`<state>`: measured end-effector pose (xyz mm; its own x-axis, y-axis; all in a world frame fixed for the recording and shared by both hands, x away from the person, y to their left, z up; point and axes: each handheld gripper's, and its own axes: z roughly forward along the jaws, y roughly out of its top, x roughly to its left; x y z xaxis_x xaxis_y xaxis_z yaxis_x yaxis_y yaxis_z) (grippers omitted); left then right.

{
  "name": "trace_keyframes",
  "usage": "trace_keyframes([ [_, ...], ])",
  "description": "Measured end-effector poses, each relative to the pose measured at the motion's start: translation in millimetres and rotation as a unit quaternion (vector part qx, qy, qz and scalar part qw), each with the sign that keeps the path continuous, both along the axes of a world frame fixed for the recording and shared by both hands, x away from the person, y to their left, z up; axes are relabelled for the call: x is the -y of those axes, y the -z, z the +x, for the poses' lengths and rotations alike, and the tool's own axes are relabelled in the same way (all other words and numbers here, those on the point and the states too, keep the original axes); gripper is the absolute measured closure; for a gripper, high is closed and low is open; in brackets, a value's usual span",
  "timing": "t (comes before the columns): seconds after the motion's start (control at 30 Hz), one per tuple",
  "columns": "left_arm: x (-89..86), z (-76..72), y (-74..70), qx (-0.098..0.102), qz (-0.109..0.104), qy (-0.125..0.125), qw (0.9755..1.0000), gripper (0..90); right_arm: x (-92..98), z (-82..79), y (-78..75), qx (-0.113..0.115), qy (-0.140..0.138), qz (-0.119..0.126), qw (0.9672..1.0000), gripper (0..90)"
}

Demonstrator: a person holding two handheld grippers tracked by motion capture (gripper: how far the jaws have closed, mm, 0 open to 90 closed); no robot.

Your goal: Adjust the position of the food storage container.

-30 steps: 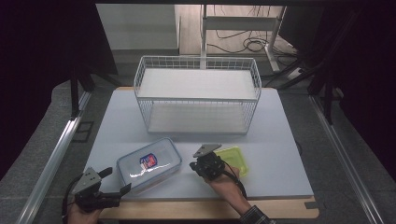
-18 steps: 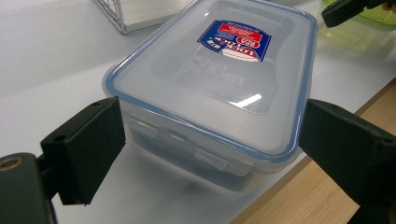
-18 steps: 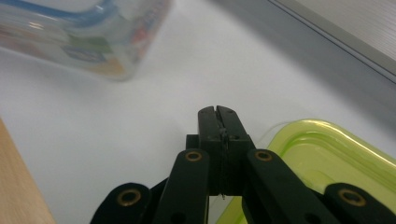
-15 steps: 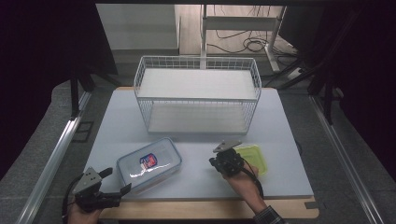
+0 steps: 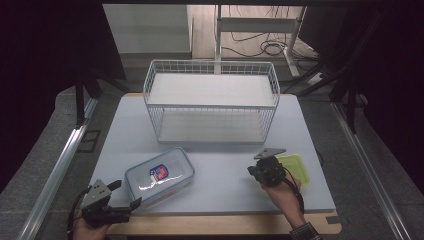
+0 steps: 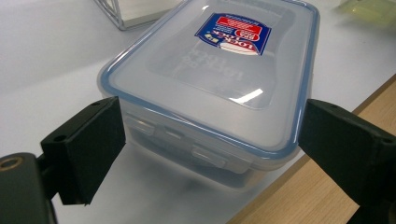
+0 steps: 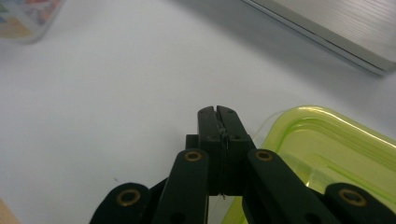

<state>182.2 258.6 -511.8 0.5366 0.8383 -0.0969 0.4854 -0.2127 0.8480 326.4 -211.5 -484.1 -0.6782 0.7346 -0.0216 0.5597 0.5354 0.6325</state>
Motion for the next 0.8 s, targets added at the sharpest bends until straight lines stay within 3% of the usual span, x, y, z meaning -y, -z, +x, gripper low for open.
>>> trace_keyframes([
  [0.13, -0.5, 0.8, 0.4, -0.006, -0.011, 0.004, 0.9999, 7.4, 17.0, 0.9, -0.3, 0.002, 0.016, -0.004, 0.9999, 88.3],
  [0.43, 1.0, 0.8, 0.0, -0.006, -0.008, 0.004, 0.9999, 7.4, 56.6, 4.7, 0.4, 0.006, 0.064, -0.001, 0.9979, 87.8],
  [0.63, 3.2, -0.2, -3.5, -0.018, 0.014, -0.005, 0.9997, 8.5, 56.7, 3.4, -1.1, 0.011, 0.055, 0.006, 0.9984, 86.8],
  [0.73, -2.3, -3.7, -8.7, -0.019, 0.026, -0.019, 0.9993, 18.4, 51.0, 1.2, -2.9, 0.017, 0.041, 0.012, 0.999, 85.7],
  [0.8, -9.8, -5.0, -10.8, -0.028, 0.015, -0.028, 0.9991, 28.9, 46.2, -0.5, -4.4, 0.02, 0.03, 0.014, 0.9993, 85.2],
])
